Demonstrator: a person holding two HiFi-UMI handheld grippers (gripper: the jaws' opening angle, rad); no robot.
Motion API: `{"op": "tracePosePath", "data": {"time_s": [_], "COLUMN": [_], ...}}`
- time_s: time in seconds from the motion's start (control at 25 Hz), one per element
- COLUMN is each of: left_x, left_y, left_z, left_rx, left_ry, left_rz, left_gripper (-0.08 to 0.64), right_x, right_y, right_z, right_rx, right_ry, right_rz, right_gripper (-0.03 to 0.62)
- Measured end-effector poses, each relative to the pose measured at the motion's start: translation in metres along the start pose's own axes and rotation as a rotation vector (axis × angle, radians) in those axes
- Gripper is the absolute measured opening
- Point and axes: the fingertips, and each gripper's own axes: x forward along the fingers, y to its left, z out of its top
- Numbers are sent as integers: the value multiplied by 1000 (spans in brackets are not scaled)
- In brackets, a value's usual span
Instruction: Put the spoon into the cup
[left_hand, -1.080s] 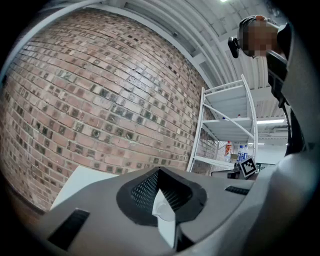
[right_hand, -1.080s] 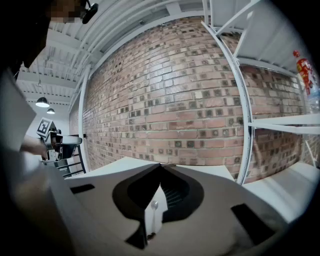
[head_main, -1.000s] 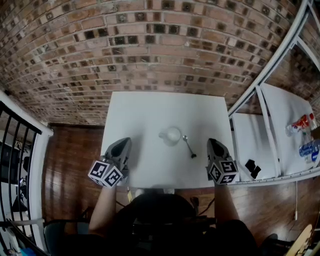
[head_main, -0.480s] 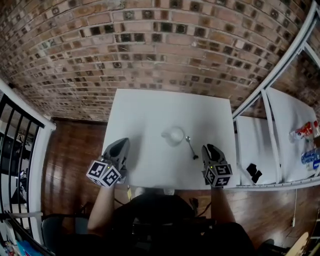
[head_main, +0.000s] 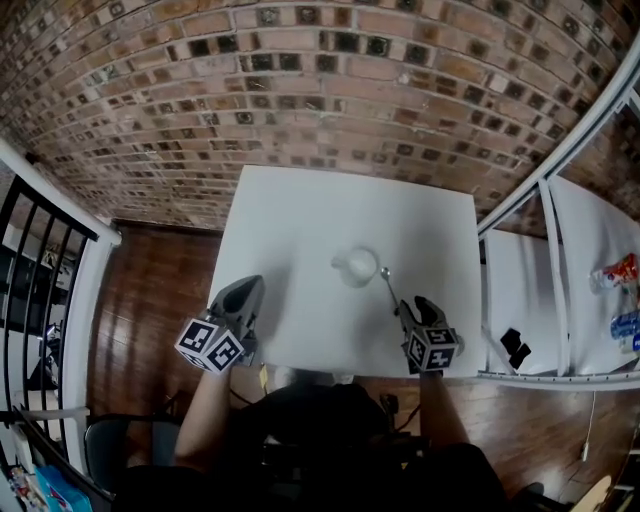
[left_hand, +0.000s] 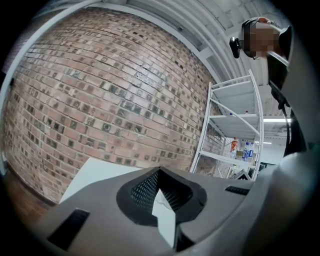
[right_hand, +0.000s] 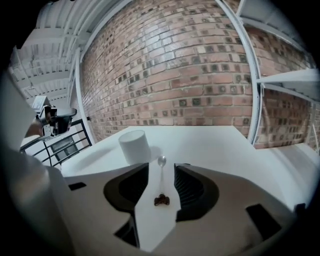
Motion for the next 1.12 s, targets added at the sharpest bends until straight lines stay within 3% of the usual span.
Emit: {"op": "tracePosePath", "data": {"time_s": [0.04, 0.4, 0.84, 0.88, 1.12], "left_x": [-2, -15, -14, -13, -8], "left_y": [2, 8, 12, 11, 10], "left_z": [0, -10, -13, -14, -11], "left_rx": [-1, -8, -10, -9, -8], "left_ry": [3, 35, 37, 38, 30], "left_rz": [7, 64, 80, 75, 55], "left_gripper": [3, 3, 3, 3, 3], "right_x": [4, 30, 37, 37, 37], "right_y": [1, 3, 1, 0, 1], "right_z": [-5, -53, -70, -70, -74], "right_rx": [-7, -45, -107, -115, -134], "right_ry": [21, 171, 213, 215, 246], "right_rz": [4, 19, 1, -5, -14], "right_gripper": [179, 179, 179, 149, 129]}}
